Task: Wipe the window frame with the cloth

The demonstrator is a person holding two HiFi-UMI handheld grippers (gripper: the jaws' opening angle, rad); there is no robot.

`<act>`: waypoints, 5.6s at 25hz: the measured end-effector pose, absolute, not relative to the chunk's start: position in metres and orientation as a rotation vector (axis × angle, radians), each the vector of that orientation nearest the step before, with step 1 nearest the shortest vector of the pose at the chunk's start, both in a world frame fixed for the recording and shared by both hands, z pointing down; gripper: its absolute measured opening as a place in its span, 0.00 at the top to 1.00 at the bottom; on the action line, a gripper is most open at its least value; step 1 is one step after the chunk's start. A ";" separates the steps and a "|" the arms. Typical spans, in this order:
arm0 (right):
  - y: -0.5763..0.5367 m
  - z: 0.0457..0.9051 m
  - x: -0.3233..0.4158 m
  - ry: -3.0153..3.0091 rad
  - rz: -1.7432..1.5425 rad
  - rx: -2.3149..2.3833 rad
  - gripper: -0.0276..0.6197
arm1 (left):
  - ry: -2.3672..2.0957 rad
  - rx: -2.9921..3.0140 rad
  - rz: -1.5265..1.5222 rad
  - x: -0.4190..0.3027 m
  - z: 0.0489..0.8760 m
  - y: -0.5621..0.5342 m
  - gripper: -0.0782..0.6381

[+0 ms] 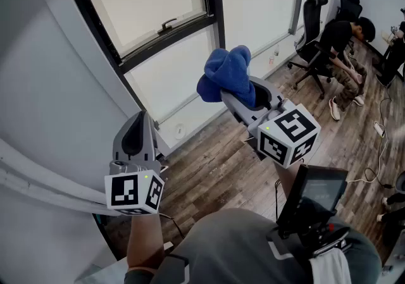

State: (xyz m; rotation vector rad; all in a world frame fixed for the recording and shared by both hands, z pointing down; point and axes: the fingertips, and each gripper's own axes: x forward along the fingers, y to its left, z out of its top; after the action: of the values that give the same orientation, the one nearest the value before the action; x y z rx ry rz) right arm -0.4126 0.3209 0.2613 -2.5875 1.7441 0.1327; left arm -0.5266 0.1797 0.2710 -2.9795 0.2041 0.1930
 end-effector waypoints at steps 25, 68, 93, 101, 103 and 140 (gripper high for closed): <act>0.296 0.273 -0.433 1.647 0.075 -2.610 0.69 | 0.021 -3.032 0.184 -0.531 0.302 0.171 0.88; 0.187 0.280 -0.029 1.750 0.091 -2.506 0.69 | 0.093 -3.003 0.127 -0.112 0.297 0.060 0.88; 0.036 0.275 0.169 1.785 0.034 -2.479 0.69 | 0.024 -3.065 0.096 0.091 0.293 -0.076 0.88; 0.026 0.252 0.255 1.893 0.110 -2.412 0.69 | 0.148 -3.054 0.133 0.171 0.272 -0.087 0.88; 0.021 0.248 0.273 1.925 0.118 -2.382 0.69 | 0.183 -3.048 0.129 0.187 0.269 -0.090 0.88; -0.168 0.003 0.484 1.907 0.932 -3.011 0.69 | -0.027 -2.865 0.508 0.386 0.069 -0.189 0.88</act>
State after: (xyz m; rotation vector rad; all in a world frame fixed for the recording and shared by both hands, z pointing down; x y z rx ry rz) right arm 0.4843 -0.1676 0.0027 -3.0109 1.9074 0.9324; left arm 0.3861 -0.1887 0.0692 -2.8645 -0.0273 0.5082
